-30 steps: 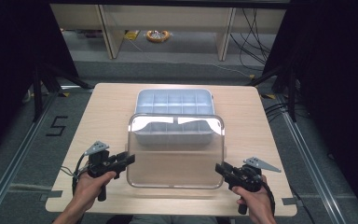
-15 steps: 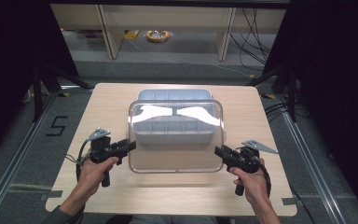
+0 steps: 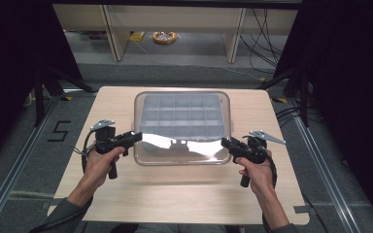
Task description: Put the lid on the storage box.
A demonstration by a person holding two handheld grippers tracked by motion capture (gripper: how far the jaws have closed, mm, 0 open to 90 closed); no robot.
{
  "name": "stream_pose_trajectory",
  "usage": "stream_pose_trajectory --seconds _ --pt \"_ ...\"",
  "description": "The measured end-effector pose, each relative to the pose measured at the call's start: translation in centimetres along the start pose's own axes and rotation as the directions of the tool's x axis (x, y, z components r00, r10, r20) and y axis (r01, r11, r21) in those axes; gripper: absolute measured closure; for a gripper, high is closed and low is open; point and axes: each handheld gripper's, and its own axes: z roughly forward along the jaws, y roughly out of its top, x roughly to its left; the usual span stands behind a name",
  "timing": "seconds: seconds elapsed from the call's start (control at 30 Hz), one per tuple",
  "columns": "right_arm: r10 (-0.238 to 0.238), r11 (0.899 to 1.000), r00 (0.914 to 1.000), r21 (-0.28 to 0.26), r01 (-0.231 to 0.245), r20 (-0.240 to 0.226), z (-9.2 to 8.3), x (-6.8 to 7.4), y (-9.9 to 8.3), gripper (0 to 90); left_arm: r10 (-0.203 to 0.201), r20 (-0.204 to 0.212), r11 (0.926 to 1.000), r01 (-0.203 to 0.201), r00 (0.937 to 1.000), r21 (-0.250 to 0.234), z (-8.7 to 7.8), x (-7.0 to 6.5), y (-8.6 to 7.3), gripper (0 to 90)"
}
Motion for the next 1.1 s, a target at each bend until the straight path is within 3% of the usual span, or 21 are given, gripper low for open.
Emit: stream_pose_trajectory --seconds 0.1,0.2,0.23,0.3,0.33,0.37,0.4,0.5,0.6,0.67,0.7,0.73,0.77,0.83,0.87,1.0,1.03,1.1 --pt "-0.014 1.0 0.9999 -0.02 0.014 0.004 0.5 -0.2 0.9 61.9 -0.012 0.0 0.9999 0.012 0.9999 0.002 0.5 0.2 0.6 58.6" --pt "0.013 1.0 0.9999 -0.024 -0.012 0.011 0.9 0.0 1.6 61.7 -0.021 -0.006 0.9998 0.021 0.9998 0.0 0.9 0.3 1.2 58.5" --pt "-0.005 1.0 0.9999 -0.028 0.006 0.013 1.1 -0.2 1.8 61.6 -0.024 -0.004 0.9997 0.024 0.9997 -0.001 1.0 0.4 1.4 58.5" --pt "0.019 1.0 0.9997 -0.024 -0.019 0.014 1.4 -0.1 2.1 61.6 -0.03 -0.009 0.9995 0.03 0.9995 -0.004 1.3 0.5 1.8 58.6" --pt "-0.006 0.999 0.9997 -0.034 0.007 0.023 1.7 -0.3 2.3 61.5 -0.031 -0.015 0.9995 0.031 0.9994 -0.007 1.5 0.6 2.0 58.5" --pt "0.034 0.999 0.9992 -0.016 -0.034 0.023 1.7 0.0 2.4 61.5 -0.033 -0.015 0.9994 0.033 0.9993 -0.008 1.6 0.7 2.2 58.5" --pt "-0.009 1.0 0.9997 -0.027 0.01 0.021 2.0 -0.4 2.6 61.4 -0.035 -0.019 0.9994 0.035 0.9992 -0.009 1.8 0.7 2.4 58.5" --pt "0.026 0.999 0.999 -0.021 -0.025 0.036 2.6 -0.4 3.1 60.8 -0.038 -0.024 0.9993 0.037 0.999 -0.009 2.3 0.7 3.0 58.4" --pt "-0.005 1.0 0.999 -0.026 0.007 0.045 3.1 -0.9 3.7 60.5 -0.047 -0.029 0.9988 0.046 0.9985 -0.015 2.9 0.8 3.6 58.4" --pt "0.025 0.999 0.9986 -0.027 -0.024 0.047 3.3 -0.8 4.1 60.3 -0.054 -0.03 0.9985 0.053 0.9981 -0.014 3.3 0.9 4.0 58.4" --pt "0.003 0.999 0.9987 -0.033 -0.001 0.052 3.5 -1.1 4.3 60.3 -0.054 -0.033 0.9985 0.053 0.998 -0.015 3.5 0.9 4.2 58.3" --pt "0.044 0.999 0.9978 -0.025 -0.042 0.05 3.6 -0.8 4.5 60.1 -0.063 -0.036 0.9979 0.062 0.9974 -0.018 3.8 1.0 4.4 58.3" --pt "0.049 0.999 0.9977 -0.022 -0.048 0.048 3.8 -0.9 4.8 60.1 -0.07 -0.038 0.9974 0.07 0.9968 -0.02 3.9 1.1 4.5 58.2" --pt "0.05 0.999 0.9966 -0.021 -0.049 0.066 4.3 -1.0 5.2 59.8 -0.082 -0.04 0.9965 0.081 0.9959 -0.022 4.3 1.2 4.9 58.2" --pt "0.021 0.999 0.9974 -0.026 -0.019 0.069 4.5 -1.3 5.3 59.7 -0.086 -0.041 0.9961 0.085 0.9955 -0.024 4.5 1.4 5.0 58.1" --pt "0.063 0.998 0.9949 -0.015 -0.062 0.078 5.5 -1.2 5.8 58.7 -0.106 -0.053 0.9942 0.106 0.9929 -0.02 5.2 1.9 5.4 57.5" --pt "0.041 0.999 0.9958 -0.015 -0.04 0.082 5.7 -1.4 5.8 58.6 -0.109 -0.057 0.994 0.108 0.9924 -0.02 5.4 2.0 5.5 57.4" --pt "0.044 0.999 0.9956 -0.013 -0.043 0.083 6.3 -1.7 5.9 58.3 -0.12 -0.061 0.9927 0.119 0.9909 -0.015 5.7 2.4 5.5 57.4"
